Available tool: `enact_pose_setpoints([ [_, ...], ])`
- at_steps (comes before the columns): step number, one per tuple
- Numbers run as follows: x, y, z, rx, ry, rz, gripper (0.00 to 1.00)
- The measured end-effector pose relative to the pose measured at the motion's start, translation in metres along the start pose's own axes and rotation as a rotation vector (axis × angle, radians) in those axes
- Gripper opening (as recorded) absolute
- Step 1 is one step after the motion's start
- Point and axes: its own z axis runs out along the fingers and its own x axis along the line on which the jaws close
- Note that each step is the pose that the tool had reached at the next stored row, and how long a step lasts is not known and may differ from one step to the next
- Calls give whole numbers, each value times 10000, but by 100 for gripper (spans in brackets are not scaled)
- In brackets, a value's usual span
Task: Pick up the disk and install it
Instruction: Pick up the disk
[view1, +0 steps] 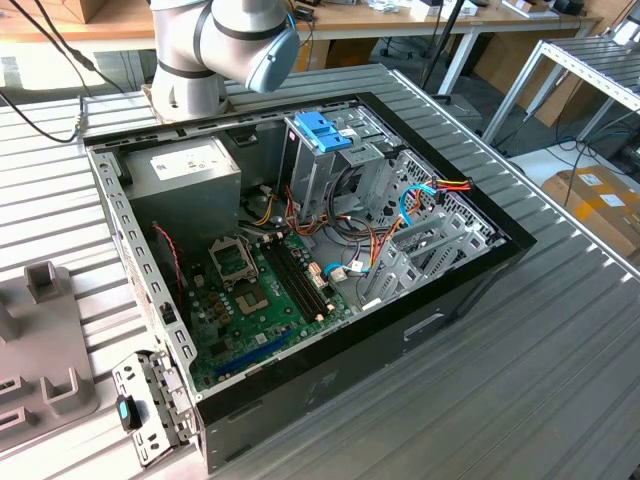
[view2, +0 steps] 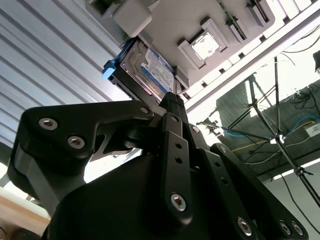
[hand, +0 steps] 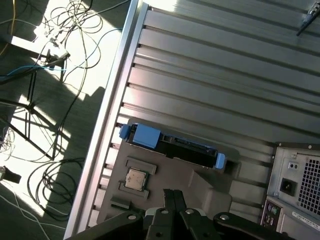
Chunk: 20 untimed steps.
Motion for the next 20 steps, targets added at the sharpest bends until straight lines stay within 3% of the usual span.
enact_pose_setpoints([
  [20, 0, 0, 0, -15, 26, -592, 11],
])
